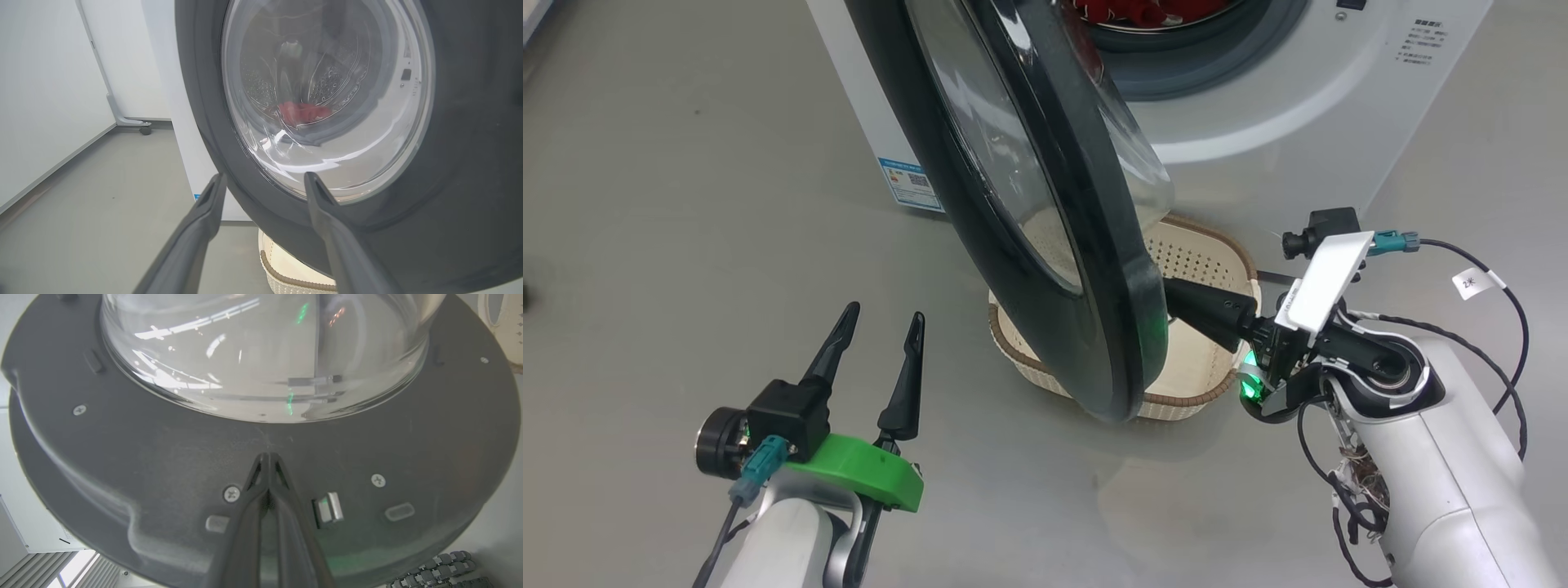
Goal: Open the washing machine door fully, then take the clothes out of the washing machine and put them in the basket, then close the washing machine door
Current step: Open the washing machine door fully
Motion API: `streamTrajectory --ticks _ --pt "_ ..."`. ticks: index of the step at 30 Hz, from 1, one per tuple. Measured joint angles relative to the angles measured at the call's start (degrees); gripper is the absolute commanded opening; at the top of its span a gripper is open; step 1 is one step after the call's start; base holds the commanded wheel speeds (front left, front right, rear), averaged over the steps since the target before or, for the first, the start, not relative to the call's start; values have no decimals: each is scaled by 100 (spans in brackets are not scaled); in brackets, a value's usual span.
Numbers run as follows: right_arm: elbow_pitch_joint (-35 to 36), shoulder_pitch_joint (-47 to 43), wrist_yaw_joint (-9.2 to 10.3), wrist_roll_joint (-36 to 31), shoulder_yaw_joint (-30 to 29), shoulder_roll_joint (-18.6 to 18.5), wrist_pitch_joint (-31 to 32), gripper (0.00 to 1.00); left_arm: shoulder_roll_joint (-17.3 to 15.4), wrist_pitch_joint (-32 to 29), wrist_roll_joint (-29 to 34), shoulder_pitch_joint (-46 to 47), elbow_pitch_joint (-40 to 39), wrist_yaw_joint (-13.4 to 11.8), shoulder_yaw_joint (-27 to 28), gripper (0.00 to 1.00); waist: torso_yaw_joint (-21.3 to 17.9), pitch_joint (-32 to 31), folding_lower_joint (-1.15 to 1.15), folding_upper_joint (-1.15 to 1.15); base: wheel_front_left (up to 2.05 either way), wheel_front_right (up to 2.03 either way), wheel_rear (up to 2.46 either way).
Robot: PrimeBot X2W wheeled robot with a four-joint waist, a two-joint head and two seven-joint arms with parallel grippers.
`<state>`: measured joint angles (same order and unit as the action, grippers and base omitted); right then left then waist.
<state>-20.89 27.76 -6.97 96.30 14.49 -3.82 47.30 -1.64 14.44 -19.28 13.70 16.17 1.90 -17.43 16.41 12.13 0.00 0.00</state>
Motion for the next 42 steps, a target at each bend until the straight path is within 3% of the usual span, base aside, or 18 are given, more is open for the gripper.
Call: streamTrajectory --ticks 27,42 --pt "392 -271 0 924 1332 -8 -479 0 -4 0 -92 -109 -92 -34 -98 100 585 7 0 0 0 0 0" --pt "420 -270 -1 1045 1544 -1 -889 0 -4 0 -116 -112 -186 -80 -75 100 636 16 0 0 0 0 0"
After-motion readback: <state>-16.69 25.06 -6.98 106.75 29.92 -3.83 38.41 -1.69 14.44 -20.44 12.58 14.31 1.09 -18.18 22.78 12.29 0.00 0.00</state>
